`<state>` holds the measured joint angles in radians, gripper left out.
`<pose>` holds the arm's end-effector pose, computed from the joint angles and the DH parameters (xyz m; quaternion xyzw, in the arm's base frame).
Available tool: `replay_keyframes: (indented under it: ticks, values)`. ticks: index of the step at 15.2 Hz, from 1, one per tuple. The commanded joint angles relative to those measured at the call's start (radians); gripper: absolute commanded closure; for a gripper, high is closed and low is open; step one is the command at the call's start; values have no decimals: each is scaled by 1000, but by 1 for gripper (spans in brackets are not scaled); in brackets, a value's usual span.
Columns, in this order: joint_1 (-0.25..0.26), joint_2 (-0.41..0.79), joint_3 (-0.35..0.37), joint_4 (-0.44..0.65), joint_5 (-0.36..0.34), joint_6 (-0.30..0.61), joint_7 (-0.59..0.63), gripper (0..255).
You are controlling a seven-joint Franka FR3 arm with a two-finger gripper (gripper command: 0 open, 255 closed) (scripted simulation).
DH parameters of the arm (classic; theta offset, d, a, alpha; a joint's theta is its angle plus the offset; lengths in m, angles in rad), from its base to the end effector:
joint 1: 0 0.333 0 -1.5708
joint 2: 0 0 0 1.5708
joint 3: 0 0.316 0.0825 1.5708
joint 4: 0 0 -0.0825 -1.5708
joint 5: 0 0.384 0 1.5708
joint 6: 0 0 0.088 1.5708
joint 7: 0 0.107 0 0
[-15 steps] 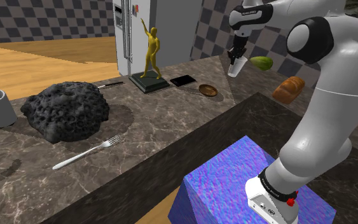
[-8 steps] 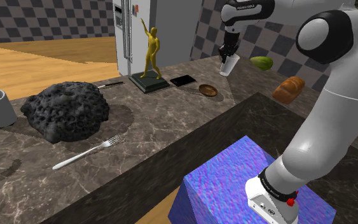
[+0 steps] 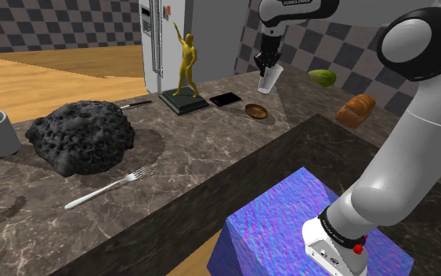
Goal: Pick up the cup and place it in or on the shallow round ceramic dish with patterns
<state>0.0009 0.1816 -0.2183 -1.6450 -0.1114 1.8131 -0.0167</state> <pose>0.6020 -0.1332 0.5067 0.9937 -0.0847 -0.0133 0.0724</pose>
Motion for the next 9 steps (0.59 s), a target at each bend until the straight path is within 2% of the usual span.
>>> replay_keyframes:
  ticks: [1, 9]
  values:
    - [7, -1, 5, -18, -2, 15, 16, 255]
    - [6, 14, 5, -106, -2, 117, 27, 255]
